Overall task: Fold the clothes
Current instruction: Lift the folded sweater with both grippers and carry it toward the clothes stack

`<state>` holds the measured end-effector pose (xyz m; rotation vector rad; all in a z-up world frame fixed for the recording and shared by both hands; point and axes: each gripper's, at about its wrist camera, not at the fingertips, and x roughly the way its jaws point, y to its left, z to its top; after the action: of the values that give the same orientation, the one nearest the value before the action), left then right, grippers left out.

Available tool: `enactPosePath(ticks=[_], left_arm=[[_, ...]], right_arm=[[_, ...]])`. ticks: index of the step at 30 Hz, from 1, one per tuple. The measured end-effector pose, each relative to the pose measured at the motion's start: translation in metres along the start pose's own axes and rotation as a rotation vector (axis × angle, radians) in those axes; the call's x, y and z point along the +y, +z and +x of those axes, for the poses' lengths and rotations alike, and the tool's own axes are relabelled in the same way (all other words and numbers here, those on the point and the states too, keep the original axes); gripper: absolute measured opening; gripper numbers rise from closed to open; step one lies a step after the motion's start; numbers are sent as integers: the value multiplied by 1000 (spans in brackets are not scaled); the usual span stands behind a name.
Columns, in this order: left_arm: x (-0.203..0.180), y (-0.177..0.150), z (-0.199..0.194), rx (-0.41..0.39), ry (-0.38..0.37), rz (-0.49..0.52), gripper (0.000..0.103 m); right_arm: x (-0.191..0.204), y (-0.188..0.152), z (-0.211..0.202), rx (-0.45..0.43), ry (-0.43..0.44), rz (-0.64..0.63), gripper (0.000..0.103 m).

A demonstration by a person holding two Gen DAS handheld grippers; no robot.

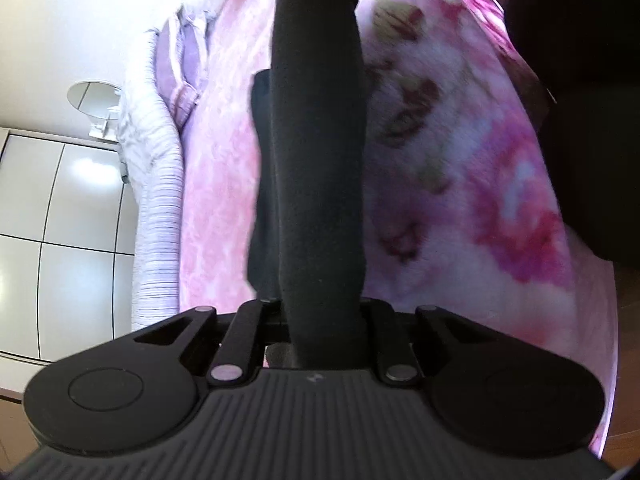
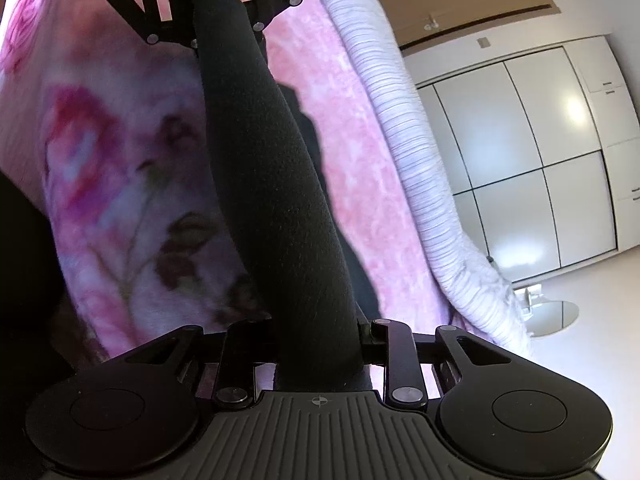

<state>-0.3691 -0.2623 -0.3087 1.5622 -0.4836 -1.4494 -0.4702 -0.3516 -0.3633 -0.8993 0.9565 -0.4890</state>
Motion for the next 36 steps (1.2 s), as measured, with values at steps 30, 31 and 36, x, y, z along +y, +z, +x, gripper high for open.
enactPosePath(ticks=[30,31,36], left_arm=[[49,87,-71,-240,96,24,13],[53,94,-70,-251,95,25,13],[83,136,-47,-306,92,37,13]], right_arm=[[-33,-60,-144,129,-186,150,26],[-37,-65,-148,132,-195,164,26],[-62,-105,-141,146,-227,221,26]])
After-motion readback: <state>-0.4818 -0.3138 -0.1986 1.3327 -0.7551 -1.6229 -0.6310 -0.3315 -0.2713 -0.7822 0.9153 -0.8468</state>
